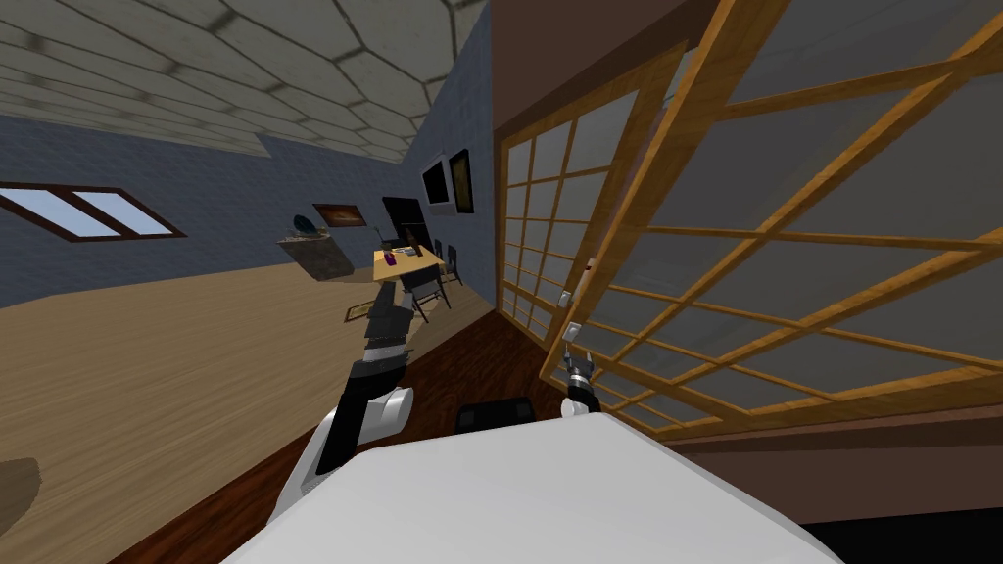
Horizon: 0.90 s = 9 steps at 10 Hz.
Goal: Pull the door open
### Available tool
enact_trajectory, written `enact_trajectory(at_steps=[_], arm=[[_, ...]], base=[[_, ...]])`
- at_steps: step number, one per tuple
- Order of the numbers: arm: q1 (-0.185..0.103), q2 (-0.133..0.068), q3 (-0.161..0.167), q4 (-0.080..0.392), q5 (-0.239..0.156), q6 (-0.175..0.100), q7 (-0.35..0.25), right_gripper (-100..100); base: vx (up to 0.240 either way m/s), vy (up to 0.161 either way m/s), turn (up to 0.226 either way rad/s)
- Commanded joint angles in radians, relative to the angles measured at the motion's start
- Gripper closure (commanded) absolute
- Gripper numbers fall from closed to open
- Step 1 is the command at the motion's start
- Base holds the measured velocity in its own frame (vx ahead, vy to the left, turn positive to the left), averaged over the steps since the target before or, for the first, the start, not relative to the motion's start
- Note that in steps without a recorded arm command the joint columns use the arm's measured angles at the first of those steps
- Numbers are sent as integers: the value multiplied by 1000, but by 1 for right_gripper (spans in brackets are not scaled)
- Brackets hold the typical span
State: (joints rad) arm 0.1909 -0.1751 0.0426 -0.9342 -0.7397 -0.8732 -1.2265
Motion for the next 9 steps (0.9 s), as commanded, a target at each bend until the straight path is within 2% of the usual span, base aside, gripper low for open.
enact_trajectory(at_steps=[1,2,8,9], arm=[[-15,-11,0,31,0,-10,-19,-100],[-8,-35,0,44,-1,-16,-50,-100],[13,-109,0,84,-6,-35,-143,-100],[19,-129,0,95,-8,-40,-169,-100]], base=[[130,6,3],[105,11,22],[98,2,21],[112,10,26]])
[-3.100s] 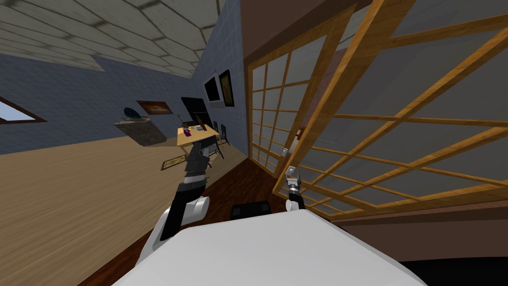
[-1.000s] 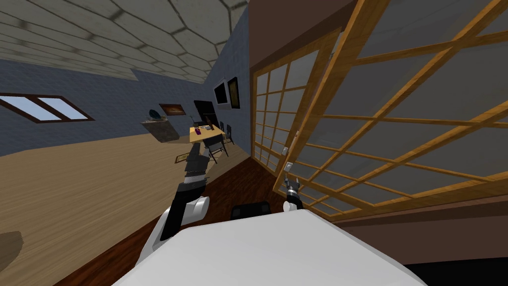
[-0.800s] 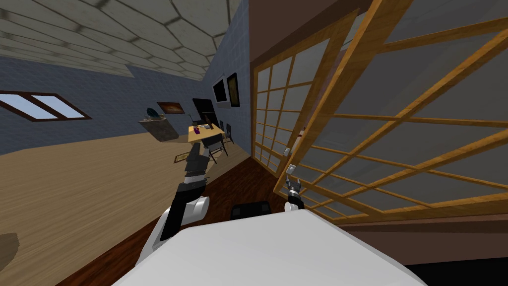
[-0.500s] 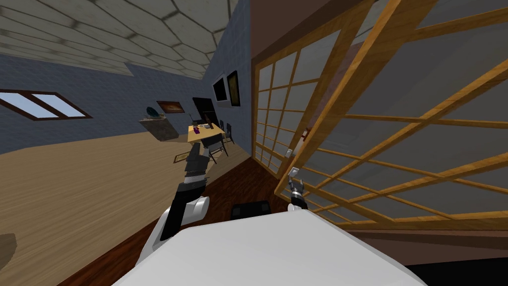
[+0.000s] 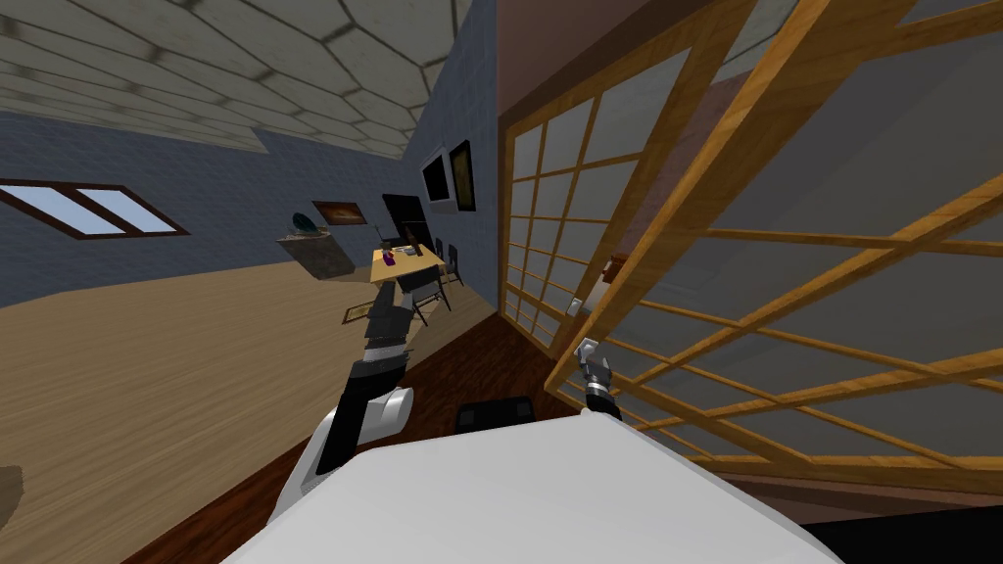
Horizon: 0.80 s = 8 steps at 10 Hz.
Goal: Pull the door open
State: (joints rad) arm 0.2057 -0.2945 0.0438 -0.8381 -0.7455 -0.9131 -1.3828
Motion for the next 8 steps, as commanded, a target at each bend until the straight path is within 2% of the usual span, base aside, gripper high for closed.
enact_trajectory(at_steps=[1,2,3,4,8], arm=[[9,-26,-2,8,-3,-4,-33,-100],[12,-39,-2,15,-4,-7,-49,-100],[6,-31,0,24,-2,-12,-44,-100],[6,-31,0,24,-2,-12,-44,100],[6,-31,0,24,-2,-12,-44,100]], base=[[157,-9,21],[214,-59,27],[96,-32,-7],[-24,14,-1],[-17,6,9]])
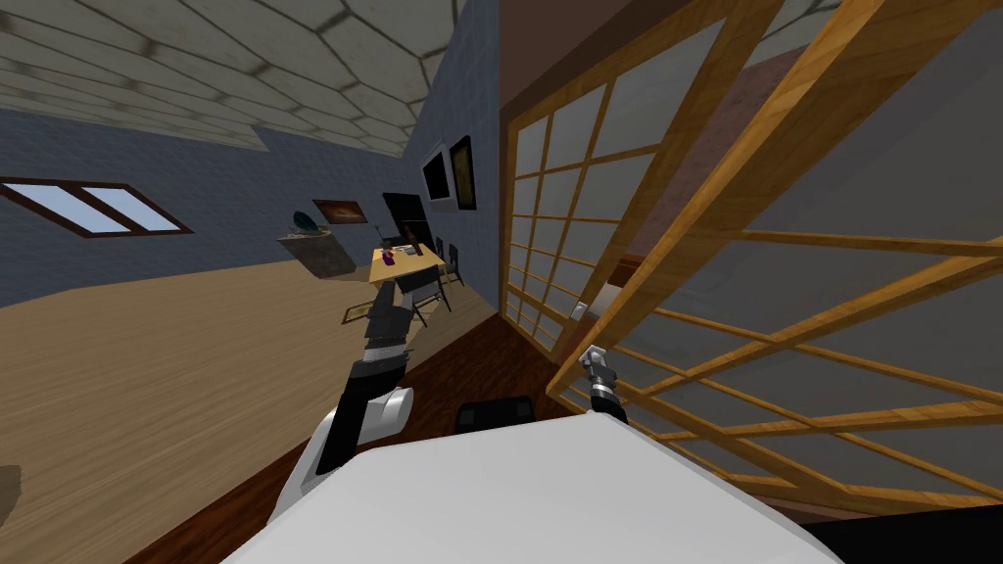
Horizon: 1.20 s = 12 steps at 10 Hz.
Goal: Pull the door open
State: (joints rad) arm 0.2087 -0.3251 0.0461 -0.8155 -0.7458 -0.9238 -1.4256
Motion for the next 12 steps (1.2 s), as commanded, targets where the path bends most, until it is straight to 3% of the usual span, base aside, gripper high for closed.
enact_trajectory(at_steps=[1,6,9,10,12], arm=[[3,-1,-2,1,-1,-1,-1,100],[25,-30,75,-39,42,-1,-48,100],[36,-44,107,-57,60,-1,-69,100],[31,-39,100,-46,57,-2,-63,100],[45,-51,132,-56,75,-11,-82,100]], base=[[0,0,0],[-220,27,67],[-251,29,50],[-114,9,14],[-194,-18,59]])
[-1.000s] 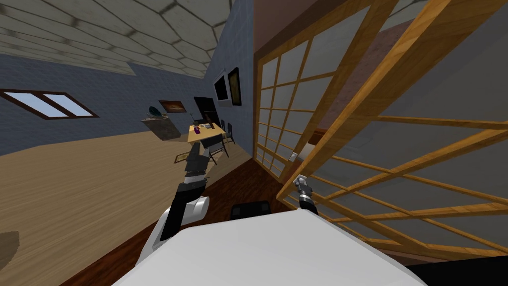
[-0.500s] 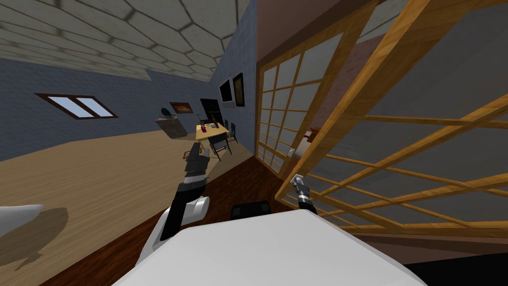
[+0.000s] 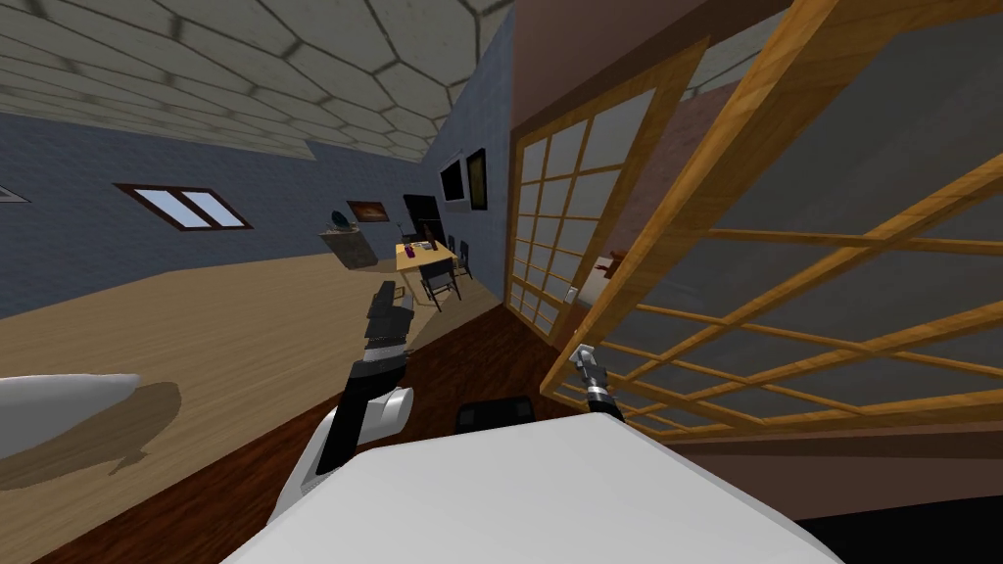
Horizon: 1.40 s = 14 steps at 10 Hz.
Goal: Pull the door open
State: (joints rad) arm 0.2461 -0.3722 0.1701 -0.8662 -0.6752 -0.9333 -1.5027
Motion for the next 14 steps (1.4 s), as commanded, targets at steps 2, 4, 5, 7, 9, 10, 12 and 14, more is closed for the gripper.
enact_trajectory(at_steps=[2,4,5,7,9,10,12,14], arm=[[19,-17,34,-17,20,-12,-21,100],[30,-31,61,-30,36,-23,-37,100],[35,-37,73,-35,44,-28,-45,100],[45,-48,96,-45,57,-37,-59,100],[48,-52,108,-41,64,-45,-66,100],[53,-59,117,-42,70,-53,-74,100],[62,-70,133,-43,80,-68,-87,100],[74,-86,156,-45,94,-89,-105,100]], base=[[-204,-11,64],[-181,-22,58],[-217,-22,66],[-216,-16,52],[-108,-2,41],[-163,-40,91],[-184,-8,68],[-197,-20,70]])
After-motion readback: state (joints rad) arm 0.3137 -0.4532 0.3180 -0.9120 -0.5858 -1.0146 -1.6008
